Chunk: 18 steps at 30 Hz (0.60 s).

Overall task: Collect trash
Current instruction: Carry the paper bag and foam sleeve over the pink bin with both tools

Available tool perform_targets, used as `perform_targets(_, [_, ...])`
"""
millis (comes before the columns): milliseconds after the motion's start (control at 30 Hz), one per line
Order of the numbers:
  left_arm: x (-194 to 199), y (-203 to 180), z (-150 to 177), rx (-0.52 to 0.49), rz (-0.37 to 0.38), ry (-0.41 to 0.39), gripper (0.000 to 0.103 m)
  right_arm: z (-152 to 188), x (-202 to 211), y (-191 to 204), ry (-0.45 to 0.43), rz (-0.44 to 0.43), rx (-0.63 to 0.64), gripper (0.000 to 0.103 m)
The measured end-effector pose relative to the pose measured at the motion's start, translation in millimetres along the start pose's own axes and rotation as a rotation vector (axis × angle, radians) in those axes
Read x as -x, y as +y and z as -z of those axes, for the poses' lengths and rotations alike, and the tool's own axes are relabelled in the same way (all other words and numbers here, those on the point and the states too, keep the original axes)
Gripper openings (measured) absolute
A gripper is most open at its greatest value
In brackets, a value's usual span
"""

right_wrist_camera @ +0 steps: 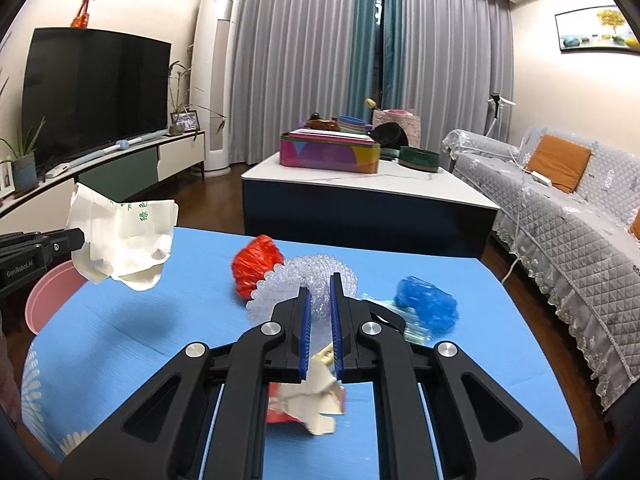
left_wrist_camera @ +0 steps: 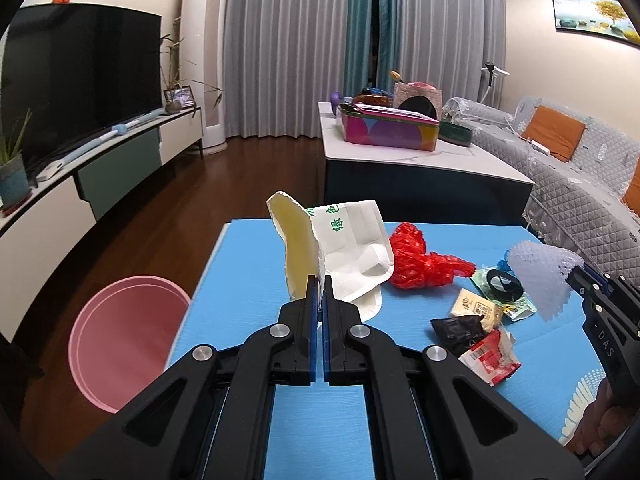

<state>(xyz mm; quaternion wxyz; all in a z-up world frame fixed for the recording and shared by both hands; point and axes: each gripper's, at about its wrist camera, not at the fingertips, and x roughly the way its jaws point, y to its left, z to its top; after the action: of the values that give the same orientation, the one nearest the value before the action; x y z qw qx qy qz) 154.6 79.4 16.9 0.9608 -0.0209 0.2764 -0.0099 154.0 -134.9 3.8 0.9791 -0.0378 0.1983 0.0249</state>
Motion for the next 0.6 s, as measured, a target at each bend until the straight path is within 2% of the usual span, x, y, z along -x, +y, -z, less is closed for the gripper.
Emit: perform_targets(600, [15,51,-4,0.048,-0.089,-0.02,0.002,-16,-4,47,-0.021,-0.081,0.016,0.009])
